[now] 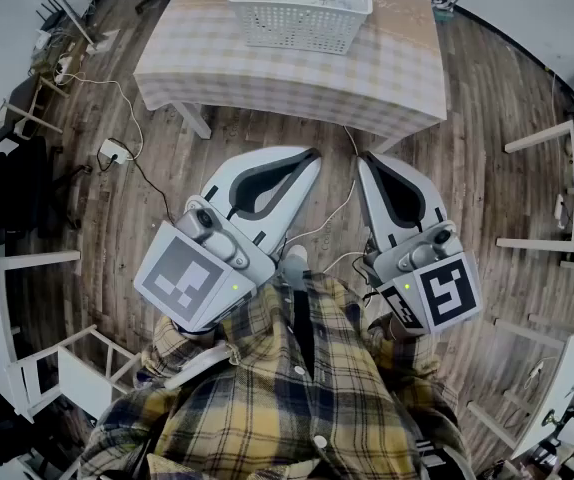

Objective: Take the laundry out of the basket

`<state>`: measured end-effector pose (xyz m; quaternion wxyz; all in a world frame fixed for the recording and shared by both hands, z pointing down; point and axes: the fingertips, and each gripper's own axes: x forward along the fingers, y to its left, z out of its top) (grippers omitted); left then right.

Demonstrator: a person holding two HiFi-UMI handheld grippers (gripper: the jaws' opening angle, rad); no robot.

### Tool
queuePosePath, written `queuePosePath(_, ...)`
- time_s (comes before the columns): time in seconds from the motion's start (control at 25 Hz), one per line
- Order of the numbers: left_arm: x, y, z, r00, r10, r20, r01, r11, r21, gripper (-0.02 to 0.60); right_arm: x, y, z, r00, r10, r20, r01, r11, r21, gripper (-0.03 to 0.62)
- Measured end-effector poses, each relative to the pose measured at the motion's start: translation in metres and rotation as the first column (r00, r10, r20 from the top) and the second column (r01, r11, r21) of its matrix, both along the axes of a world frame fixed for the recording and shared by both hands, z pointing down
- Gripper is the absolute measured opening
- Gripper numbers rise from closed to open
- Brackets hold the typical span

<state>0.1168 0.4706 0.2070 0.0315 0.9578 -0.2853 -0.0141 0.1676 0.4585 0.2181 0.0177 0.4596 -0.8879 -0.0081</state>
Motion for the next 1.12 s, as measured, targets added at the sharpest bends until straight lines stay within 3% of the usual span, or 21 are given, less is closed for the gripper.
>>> queuePosePath(0.68, 0.018, 0.03, 0.006, 0.999, -0.031, 0.009, 0.032, 0.999, -0.018, 0.011, 0.021, 0.029, 0.007, 1.0, -0.018, 0.018, 0.018, 1.0, -0.018, 0.011)
queuePosePath(1.12, 0.006, 0.002, 0.008, 0.997, -0.08, 0.003, 0.08, 0.996, -0.028, 0.011, 0.013, 0.003, 0.011, 0.998, -0.053, 0.022, 0.054, 0.998, -0.036, 0.011)
